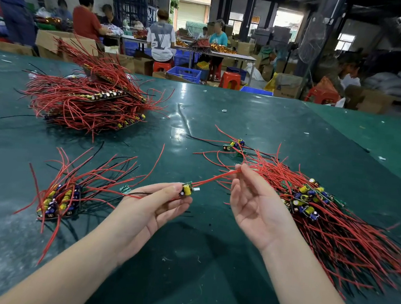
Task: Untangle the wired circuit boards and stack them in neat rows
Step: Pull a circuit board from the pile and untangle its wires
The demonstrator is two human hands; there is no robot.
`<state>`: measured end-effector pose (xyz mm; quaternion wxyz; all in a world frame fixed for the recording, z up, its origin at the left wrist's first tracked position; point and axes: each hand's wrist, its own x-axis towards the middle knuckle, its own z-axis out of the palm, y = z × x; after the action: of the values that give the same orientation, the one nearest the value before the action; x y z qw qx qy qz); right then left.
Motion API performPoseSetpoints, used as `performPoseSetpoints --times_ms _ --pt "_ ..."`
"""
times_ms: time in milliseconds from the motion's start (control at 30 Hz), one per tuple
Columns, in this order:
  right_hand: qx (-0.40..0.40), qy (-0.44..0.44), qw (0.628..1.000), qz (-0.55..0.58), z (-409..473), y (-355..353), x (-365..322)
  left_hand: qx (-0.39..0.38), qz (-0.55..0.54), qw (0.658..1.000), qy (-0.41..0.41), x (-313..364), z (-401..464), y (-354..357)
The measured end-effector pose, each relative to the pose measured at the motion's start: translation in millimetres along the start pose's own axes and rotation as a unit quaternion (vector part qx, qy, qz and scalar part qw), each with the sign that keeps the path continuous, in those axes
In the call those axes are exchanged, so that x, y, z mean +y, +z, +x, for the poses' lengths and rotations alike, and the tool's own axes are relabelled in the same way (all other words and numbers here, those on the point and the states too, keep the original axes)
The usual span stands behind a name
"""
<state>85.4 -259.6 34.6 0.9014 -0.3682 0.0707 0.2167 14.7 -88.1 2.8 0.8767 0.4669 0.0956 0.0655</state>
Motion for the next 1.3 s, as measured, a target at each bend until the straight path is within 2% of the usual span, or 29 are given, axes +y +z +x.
performPoseSetpoints --times_ms 67,200,367,500,700,800,867,967,1100,1300 --pt "0.001 0.005 1.000 0.011 1 -2 -3 -0.003 0.006 1.000 0.002 -1 0 1" --pt "-0.047 0.062 0.993 0.089 -3 -1 -4 -0.011 0.008 1.000 0.002 -1 0 2" --pt "-0.020 -0.004 0.999 0.044 -1 -2 -8 -0.006 0.006 1.000 -0.001 1 0 0" --pt "-0.026 0.010 0.995 0.093 -1 -4 -11 -0.016 0.008 1.000 -0.006 0 -1 3" --pt "-0.001 -0.030 0.994 0.103 2 -7 -7 -0.017 0.001 1.000 -0.010 1 -3 5" --pt "-0.016 -0.021 0.992 0.123 1 -6 -4 -0.013 -0.006 1.000 -0.004 1 -4 7" --pt "-0.034 -0.005 0.997 0.071 -1 -2 -1 -0.002 -0.020 1.000 0.005 3 -3 7" --pt "-0.076 0.005 0.995 -0.065 -3 6 15 0.005 -0.032 0.999 0.010 4 -3 8" --pt "-0.174 -0.018 0.976 -0.133 -7 10 40 -0.004 -0.021 1.000 -0.001 3 -4 8" --pt "-0.158 -0.075 0.971 -0.163 -7 6 47 -0.018 0.000 1.000 0.019 -1 -5 10"
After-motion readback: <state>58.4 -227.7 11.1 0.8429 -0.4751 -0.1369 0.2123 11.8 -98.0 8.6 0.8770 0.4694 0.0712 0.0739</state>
